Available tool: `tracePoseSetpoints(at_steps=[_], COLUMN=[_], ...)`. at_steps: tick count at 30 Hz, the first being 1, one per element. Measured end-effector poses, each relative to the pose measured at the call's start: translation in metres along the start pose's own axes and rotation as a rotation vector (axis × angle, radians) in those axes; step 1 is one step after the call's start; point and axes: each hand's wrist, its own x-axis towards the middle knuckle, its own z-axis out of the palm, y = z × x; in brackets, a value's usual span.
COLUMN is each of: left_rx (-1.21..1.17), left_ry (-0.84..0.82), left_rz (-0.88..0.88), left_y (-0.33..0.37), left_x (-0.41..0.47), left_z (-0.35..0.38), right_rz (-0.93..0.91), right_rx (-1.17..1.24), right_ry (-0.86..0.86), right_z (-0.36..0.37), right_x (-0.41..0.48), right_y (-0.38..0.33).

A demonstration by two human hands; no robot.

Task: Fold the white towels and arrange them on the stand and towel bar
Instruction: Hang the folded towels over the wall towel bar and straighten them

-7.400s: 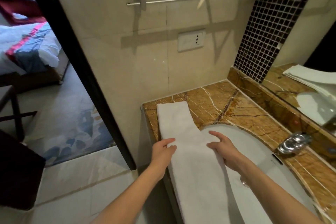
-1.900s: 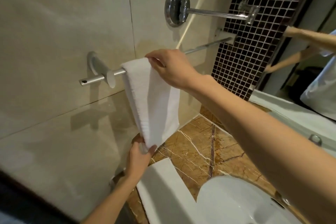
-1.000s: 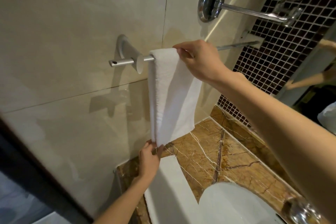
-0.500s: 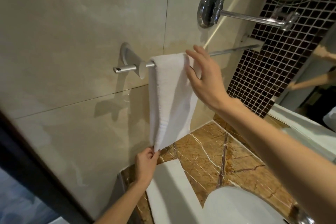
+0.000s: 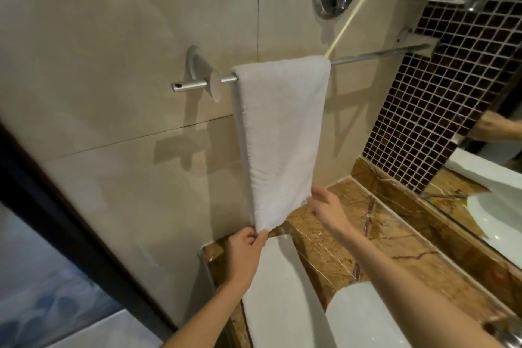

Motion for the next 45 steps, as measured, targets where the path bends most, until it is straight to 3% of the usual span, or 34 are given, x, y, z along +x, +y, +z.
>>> tracePoseSetpoints(at_steps=[7, 13, 19, 25, 32, 45], left_rx=[-0.016, 0.002, -0.046, 0.033, 0.055, -0.055], left_ry=[0.087, 0.132, 0.169, 0.128, 0.128, 0.162], left_rz=[-0.051, -0.057, -0.078, -0.081, -0.067, -0.057], left_y=[0.008, 0.013, 0.019, 0.020, 0.023, 0.023], left_x=[-0.011, -0.015, -0.017, -0.019, -0.020, -0.018], left_z=[0.009, 0.016, 0.020, 0.018, 0.012, 0.016], right_rz=[0.116, 0.126, 0.111, 0.066, 0.057, 0.062], right_rx=[0.168, 0.236, 0.390, 0.314, 0.149, 0.201], right_ry=[0.034, -0.034, 0.050, -0.023, 0.005, 0.075], right_z=[-0.005, -0.014, -0.022, -0.028, -0.035, -0.039], right_x=[0.007, 0.011, 0.004, -0.003, -0.007, -0.012], right_y=[0.017, 0.024, 0.034, 0.032, 0.028, 0.032])
